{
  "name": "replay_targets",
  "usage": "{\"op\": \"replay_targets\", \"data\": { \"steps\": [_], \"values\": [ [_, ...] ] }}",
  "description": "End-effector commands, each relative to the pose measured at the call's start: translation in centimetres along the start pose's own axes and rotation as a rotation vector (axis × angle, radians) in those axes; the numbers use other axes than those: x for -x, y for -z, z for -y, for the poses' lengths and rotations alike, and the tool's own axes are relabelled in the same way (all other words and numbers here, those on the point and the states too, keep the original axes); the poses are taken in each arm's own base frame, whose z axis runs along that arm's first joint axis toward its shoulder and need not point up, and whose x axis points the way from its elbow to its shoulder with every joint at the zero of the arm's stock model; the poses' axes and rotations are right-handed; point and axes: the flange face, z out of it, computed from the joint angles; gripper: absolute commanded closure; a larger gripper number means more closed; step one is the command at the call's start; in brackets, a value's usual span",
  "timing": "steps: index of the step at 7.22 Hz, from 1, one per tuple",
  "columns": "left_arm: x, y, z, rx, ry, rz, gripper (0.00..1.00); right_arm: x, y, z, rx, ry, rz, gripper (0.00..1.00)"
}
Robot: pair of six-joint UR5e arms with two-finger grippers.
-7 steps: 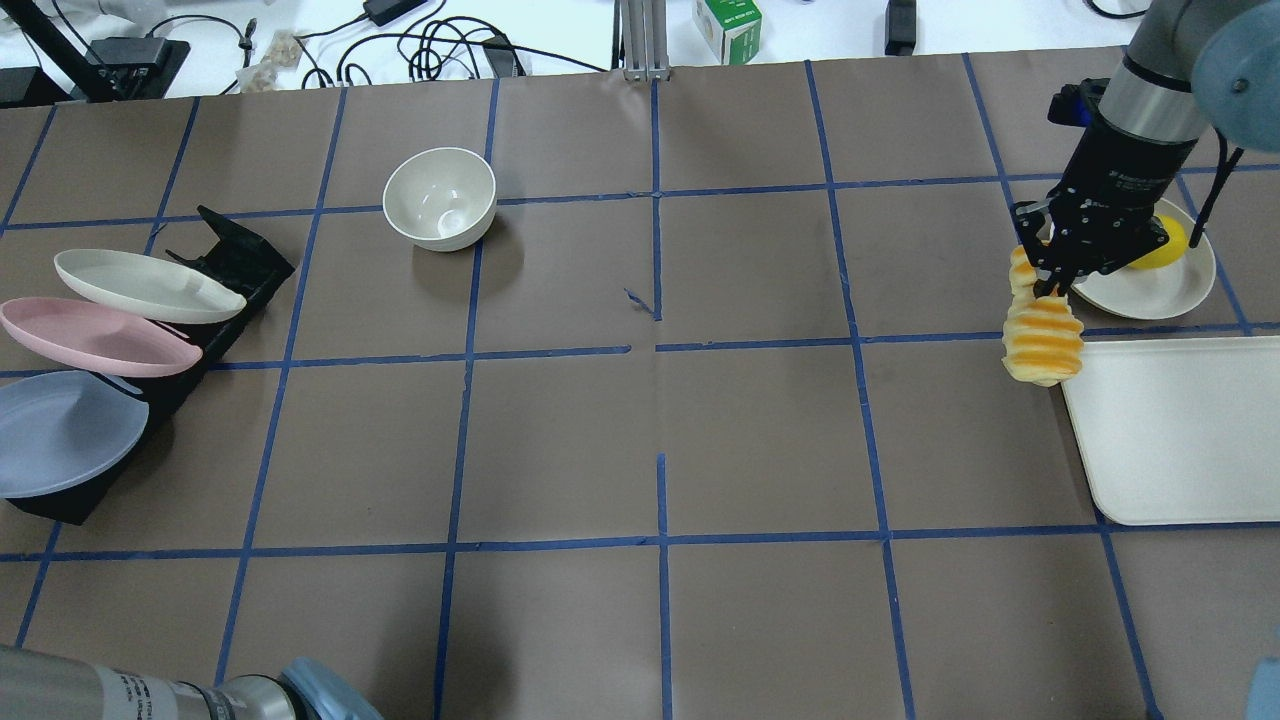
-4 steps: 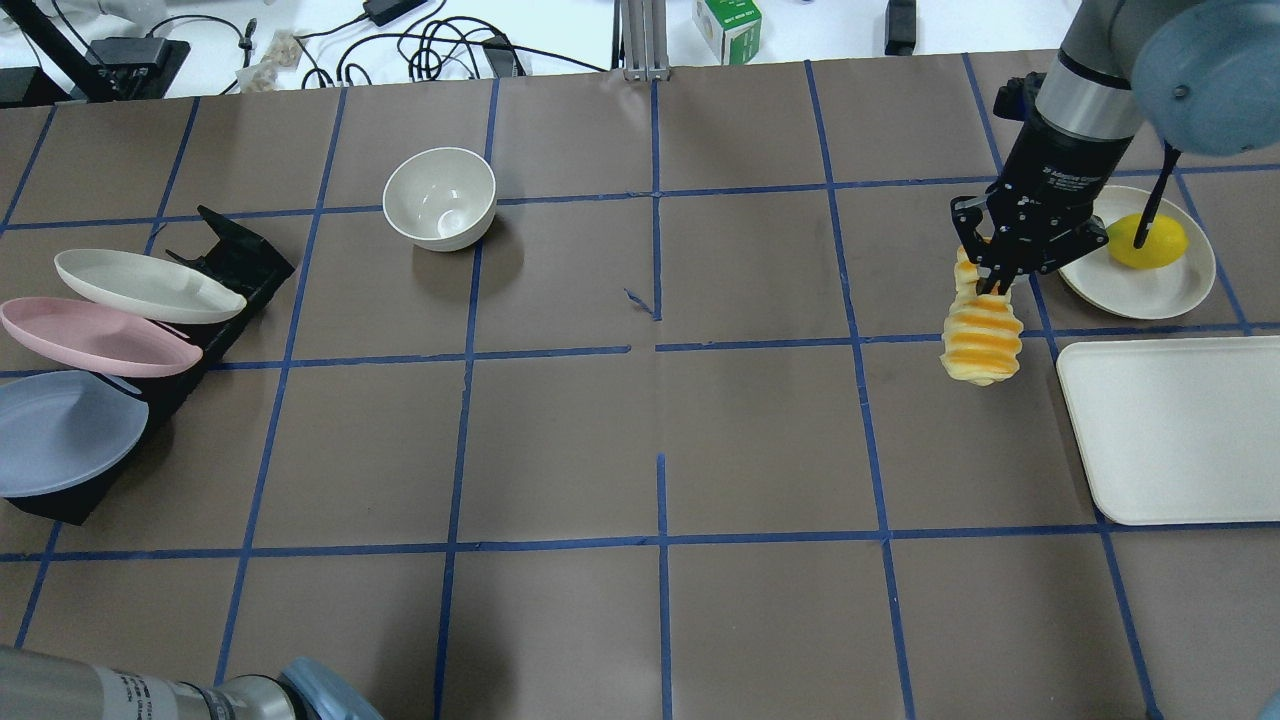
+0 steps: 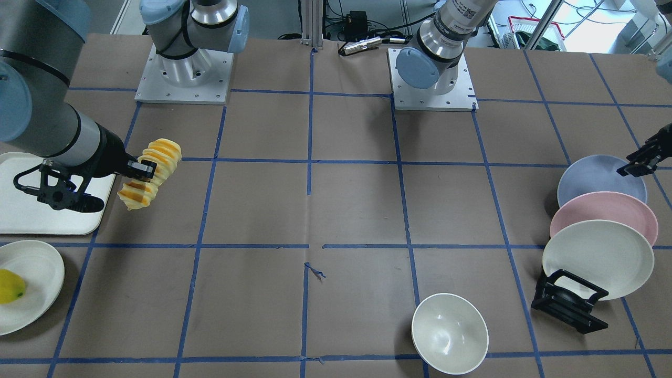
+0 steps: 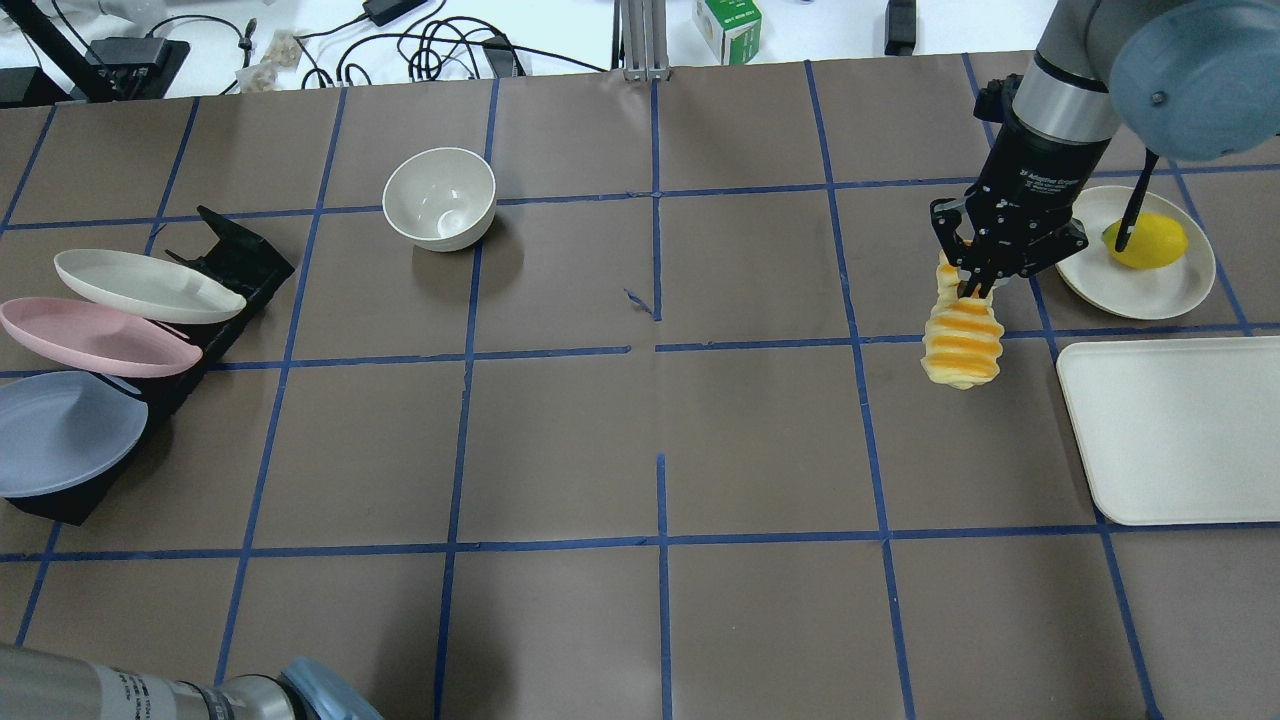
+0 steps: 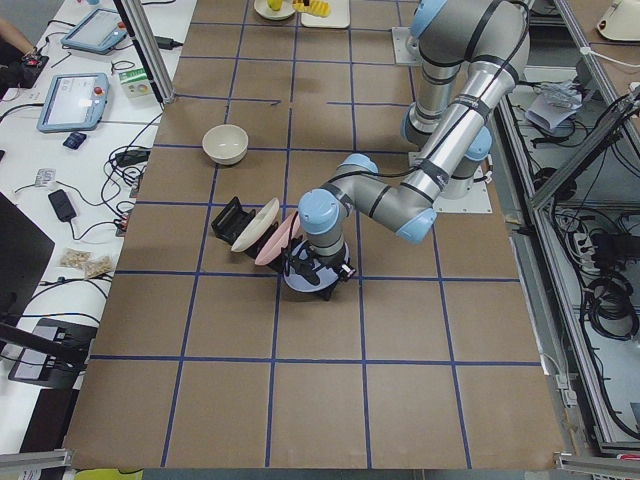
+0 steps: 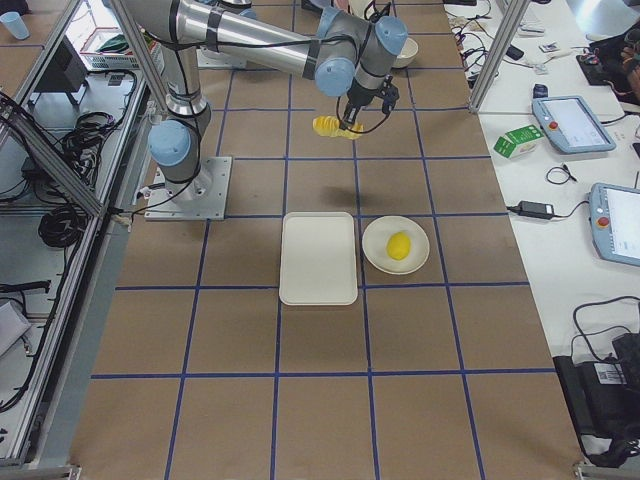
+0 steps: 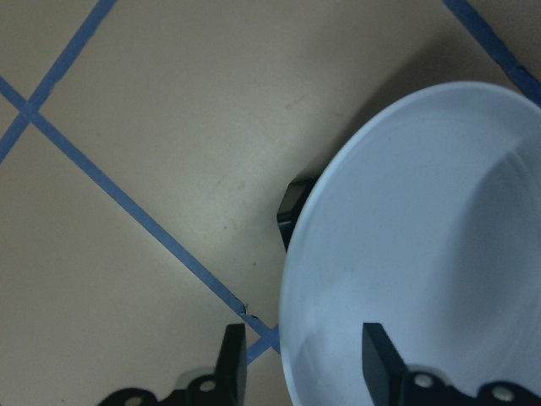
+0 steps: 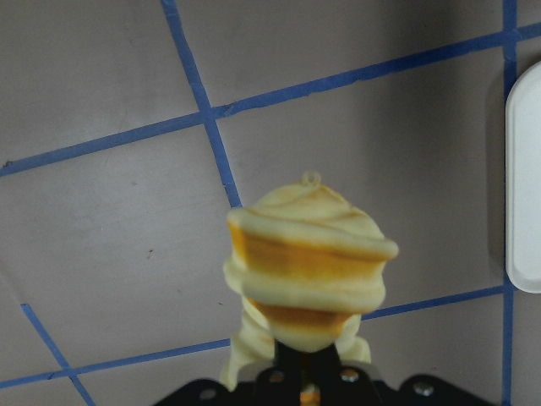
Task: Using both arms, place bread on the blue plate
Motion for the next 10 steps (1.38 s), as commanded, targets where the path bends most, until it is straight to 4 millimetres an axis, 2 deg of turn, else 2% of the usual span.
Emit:
{"op": "replay_targets", "data": {
  "steps": [1, 3, 4, 6, 8, 10],
  "values": [
    [0.1, 0.2, 0.4, -0.007, -0.006, 0.002, 0.60, 0.2, 0.2, -0.4, -0.003, -0.001, 0.023, 1.00],
    [0.1, 0.1, 0.4, -0.004, -0.014, 0.003, 0.73, 0.3, 0.2, -0.4, -0.003, 0.001, 0.018, 1.00],
    [0.1, 0.0, 0.4, 0.000, -0.015, 0.003, 0.85, 0.3, 0.4, -0.5, -0.008, 0.001, 0.026, 1.00],
    [0.1, 0.0, 0.4, 0.002, -0.019, 0.004, 0.93, 0.6, 0.2, -0.6, -0.006, 0.008, 0.010, 1.00],
    [0.1, 0.3, 0.5, -0.006, -0.027, 0.004, 0.96, 0.6, 0.0, -0.5, -0.003, 0.008, 0.010, 1.00],
    [0.5, 2.2, 1.0, -0.007, -0.046, 0.004, 1.00, 0.6, 0.0, -0.5, -0.005, 0.010, 0.009, 1.00]
  ]
}}
